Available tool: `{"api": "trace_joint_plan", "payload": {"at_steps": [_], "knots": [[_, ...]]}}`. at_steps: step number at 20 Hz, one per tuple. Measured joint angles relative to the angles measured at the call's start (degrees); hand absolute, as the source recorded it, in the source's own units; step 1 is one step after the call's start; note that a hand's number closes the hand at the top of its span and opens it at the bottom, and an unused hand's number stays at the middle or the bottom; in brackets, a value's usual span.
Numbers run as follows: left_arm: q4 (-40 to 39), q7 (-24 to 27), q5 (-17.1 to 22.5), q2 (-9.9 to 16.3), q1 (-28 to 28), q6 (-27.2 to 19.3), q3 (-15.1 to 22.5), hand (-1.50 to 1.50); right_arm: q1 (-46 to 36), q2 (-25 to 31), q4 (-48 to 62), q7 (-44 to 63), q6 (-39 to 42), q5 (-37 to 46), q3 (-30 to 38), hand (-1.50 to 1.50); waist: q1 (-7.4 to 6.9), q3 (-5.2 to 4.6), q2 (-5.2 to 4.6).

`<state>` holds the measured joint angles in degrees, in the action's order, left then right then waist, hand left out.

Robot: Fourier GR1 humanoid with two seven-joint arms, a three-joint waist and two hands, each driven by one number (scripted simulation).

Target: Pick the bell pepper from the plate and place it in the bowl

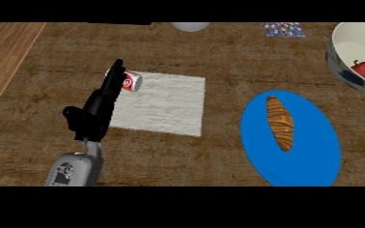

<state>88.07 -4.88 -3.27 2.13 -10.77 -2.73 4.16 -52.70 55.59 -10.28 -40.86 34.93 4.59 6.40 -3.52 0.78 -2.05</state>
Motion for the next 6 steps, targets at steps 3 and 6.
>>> {"api": "trace_joint_plan", "payload": {"at_steps": [3,6], "knots": [[0.17,0.0,0.28,-0.09,-0.14,-0.08,-0.27,0.0,0.72,0.49,-1.19,1.71,1.69,-0.94,0.17,-1.5,0.18,0.06,-0.01],[-0.02,0.27,0.21,-0.06,0.05,-0.15,-0.36,0.0,1.73,0.77,-2.7,2.78,2.74,-1.85,0.25,-1.5,0.43,0.1,-0.04]]}}
